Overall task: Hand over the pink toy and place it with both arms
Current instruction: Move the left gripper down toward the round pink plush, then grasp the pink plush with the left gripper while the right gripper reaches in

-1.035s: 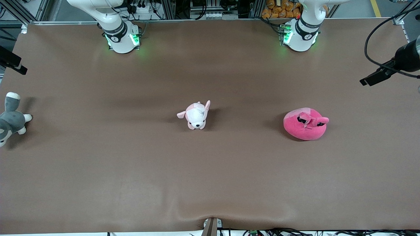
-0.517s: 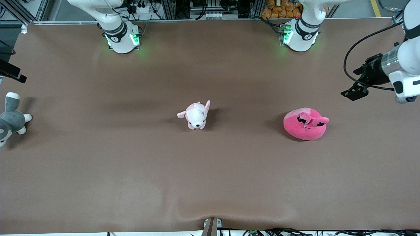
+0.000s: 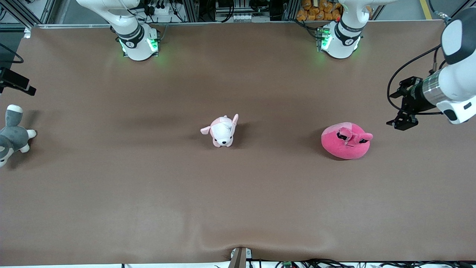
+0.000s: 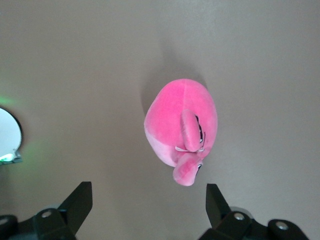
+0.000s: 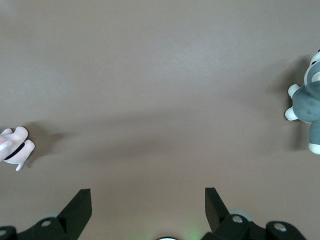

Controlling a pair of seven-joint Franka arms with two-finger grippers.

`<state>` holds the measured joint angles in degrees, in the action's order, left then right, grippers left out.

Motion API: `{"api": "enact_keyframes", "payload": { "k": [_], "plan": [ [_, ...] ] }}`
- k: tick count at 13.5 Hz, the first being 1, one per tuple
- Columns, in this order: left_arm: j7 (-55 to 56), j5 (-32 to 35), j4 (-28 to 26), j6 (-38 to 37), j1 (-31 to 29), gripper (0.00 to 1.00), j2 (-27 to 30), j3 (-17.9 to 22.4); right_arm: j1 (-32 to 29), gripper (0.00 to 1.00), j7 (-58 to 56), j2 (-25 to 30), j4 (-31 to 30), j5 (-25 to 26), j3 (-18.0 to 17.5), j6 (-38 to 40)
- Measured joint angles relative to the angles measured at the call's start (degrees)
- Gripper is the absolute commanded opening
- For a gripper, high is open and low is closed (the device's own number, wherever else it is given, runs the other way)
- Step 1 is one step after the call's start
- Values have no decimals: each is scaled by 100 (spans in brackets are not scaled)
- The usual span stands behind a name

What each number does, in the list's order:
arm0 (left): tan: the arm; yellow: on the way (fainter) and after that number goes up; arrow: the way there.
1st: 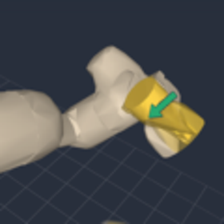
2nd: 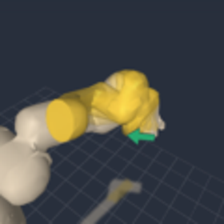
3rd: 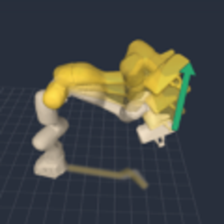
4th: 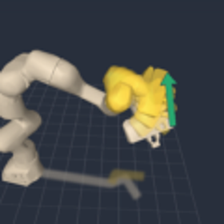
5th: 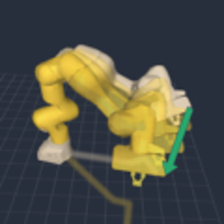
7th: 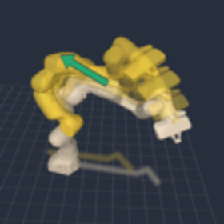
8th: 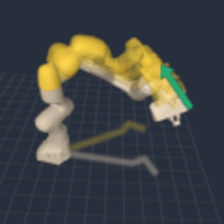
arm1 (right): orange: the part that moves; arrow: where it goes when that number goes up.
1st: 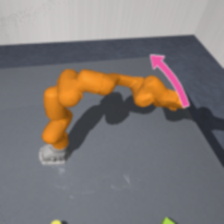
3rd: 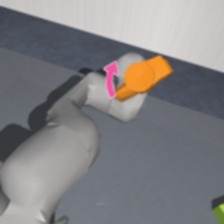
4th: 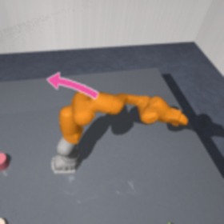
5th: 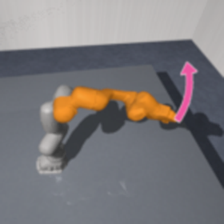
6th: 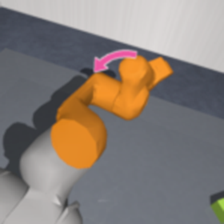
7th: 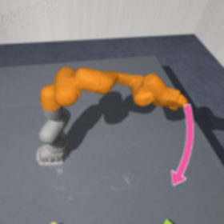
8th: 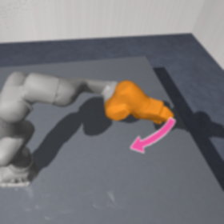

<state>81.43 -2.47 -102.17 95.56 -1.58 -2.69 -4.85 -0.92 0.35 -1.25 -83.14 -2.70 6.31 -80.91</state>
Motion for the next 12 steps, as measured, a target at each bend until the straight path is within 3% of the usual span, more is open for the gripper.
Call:
{"api": "enact_keyframes", "payload": {
  "k": [6,12],
  "plan": [
    [416,-244,-267,563,-185,100,-467,10,615,100,1166,-15,1,-70,-22,-15],
    [648,-445,-314,847,-205,100,-1110,10,868,100,3144,-168,1,-1046,-34,-13]
  ]
}}
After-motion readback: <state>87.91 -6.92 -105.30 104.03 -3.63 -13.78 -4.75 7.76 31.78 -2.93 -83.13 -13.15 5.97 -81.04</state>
